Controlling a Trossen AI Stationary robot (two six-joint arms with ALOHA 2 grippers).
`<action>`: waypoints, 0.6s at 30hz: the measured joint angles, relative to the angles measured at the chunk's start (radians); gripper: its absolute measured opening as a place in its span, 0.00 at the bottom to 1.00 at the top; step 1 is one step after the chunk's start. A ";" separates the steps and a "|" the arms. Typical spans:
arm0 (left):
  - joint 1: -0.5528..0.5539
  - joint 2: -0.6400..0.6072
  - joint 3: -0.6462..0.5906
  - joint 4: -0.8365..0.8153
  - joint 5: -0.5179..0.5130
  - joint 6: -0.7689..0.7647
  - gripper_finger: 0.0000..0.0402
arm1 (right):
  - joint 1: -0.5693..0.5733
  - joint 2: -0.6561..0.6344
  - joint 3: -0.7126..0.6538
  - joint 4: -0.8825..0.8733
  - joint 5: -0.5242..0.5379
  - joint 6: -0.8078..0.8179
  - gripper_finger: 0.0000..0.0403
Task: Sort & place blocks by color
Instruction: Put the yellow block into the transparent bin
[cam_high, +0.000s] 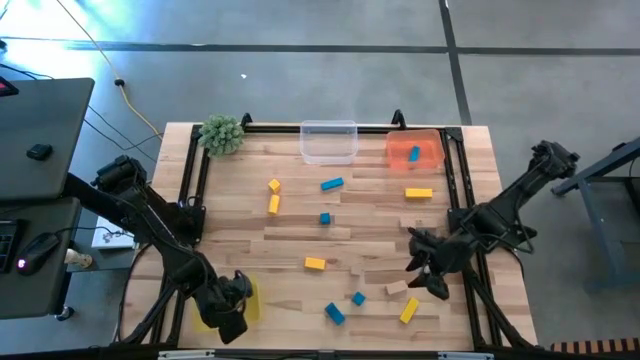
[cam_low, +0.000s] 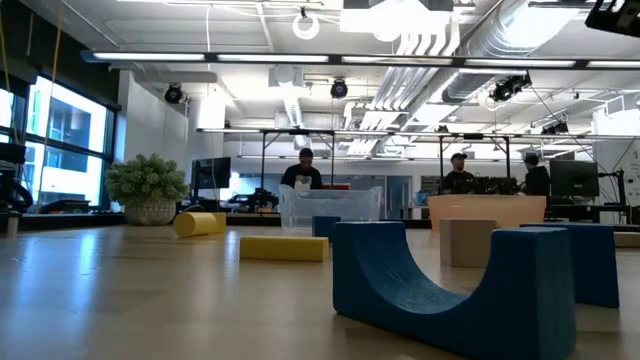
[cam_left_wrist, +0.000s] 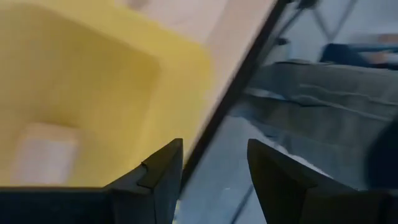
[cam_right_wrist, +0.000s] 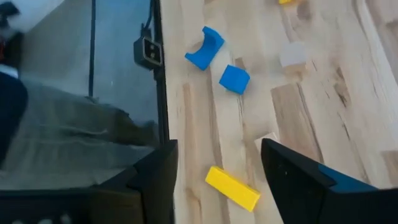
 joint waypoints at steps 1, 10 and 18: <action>0.003 0.000 0.000 0.022 -0.002 -0.014 0.42 | 0.010 0.000 0.000 0.000 0.000 -0.035 0.56; 0.031 0.000 0.000 0.170 -0.064 -0.103 0.42 | 0.111 0.084 0.000 0.001 -0.004 -0.315 0.59; 0.066 0.000 0.000 0.196 -0.089 -0.160 0.42 | 0.177 0.225 0.000 0.034 -0.004 -0.466 0.59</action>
